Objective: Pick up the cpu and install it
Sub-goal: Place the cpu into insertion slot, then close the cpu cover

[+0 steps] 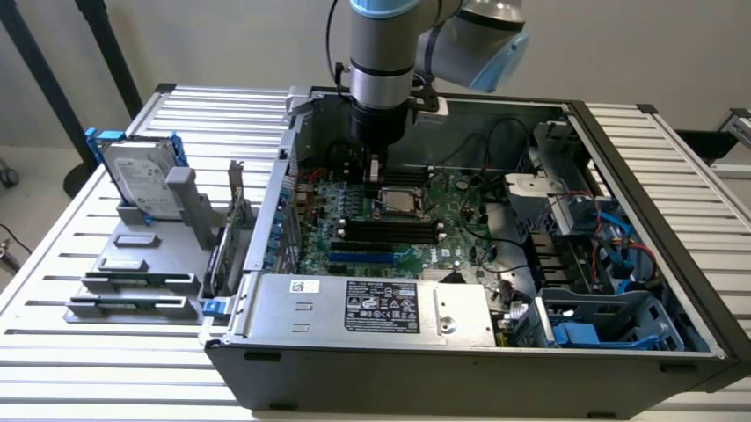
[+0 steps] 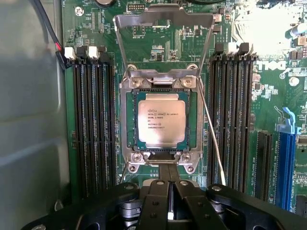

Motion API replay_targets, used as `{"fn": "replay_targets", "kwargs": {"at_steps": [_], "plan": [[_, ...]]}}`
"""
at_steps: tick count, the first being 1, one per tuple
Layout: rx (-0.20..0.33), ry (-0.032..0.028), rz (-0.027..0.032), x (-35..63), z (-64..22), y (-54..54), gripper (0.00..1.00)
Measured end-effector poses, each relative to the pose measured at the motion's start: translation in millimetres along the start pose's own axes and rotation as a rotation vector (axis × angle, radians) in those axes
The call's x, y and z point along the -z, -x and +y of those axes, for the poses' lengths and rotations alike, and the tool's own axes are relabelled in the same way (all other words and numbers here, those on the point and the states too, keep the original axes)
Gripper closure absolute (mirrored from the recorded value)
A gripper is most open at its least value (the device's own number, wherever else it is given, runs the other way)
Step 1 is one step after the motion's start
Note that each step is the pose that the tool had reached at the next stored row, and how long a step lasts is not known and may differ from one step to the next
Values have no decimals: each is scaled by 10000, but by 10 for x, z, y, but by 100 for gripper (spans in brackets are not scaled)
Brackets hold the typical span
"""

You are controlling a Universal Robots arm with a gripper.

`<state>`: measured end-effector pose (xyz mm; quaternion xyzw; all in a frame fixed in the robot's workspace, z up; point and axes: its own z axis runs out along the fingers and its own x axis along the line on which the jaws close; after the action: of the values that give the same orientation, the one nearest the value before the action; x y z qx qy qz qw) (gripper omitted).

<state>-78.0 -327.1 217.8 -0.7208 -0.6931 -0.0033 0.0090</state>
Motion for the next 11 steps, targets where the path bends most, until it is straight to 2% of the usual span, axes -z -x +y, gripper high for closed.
{"fn": "replay_targets", "kwargs": {"at_steps": [11], "plan": [[0,0,0,0,0,0,89]]}}
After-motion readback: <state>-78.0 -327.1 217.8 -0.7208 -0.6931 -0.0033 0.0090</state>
